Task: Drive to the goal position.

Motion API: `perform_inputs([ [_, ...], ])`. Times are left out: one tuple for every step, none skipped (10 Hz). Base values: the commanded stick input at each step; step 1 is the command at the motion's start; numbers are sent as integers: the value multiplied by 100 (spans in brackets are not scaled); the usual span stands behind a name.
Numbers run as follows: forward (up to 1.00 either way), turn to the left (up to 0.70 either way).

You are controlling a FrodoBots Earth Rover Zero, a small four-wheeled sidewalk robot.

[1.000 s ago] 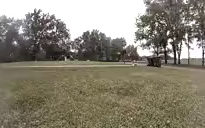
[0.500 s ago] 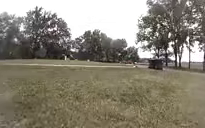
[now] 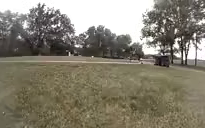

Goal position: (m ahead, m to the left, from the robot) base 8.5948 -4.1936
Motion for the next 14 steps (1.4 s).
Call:
perform_inputs([
  [70, 0],
  [70, 0],
  [70, 0],
  [70, 0],
  [70, 0],
  [70, 0],
  [70, 0],
  [70, 0],
  [70, 0],
  [70, 0],
  [70, 0],
  [70, 0],
  [70, 0],
  [70, 0],
])
